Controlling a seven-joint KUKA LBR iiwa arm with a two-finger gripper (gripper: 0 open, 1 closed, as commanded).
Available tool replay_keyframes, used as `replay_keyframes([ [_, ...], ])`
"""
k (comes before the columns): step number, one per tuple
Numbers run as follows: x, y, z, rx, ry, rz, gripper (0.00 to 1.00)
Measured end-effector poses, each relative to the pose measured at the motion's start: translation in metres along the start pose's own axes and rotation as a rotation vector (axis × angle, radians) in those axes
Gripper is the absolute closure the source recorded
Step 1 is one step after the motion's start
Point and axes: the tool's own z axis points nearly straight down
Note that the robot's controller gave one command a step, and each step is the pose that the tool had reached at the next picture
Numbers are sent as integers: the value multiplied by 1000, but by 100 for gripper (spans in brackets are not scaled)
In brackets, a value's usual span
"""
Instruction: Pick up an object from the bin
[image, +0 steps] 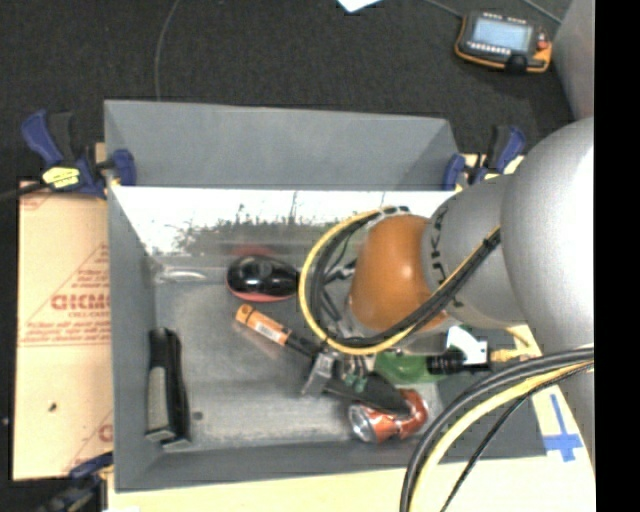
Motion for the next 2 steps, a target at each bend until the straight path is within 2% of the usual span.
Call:
replay_keyframes([
  [1,0,0,0,0,0,-1,100],
  [2,2,-2,-40,4,9,-1,100],
])
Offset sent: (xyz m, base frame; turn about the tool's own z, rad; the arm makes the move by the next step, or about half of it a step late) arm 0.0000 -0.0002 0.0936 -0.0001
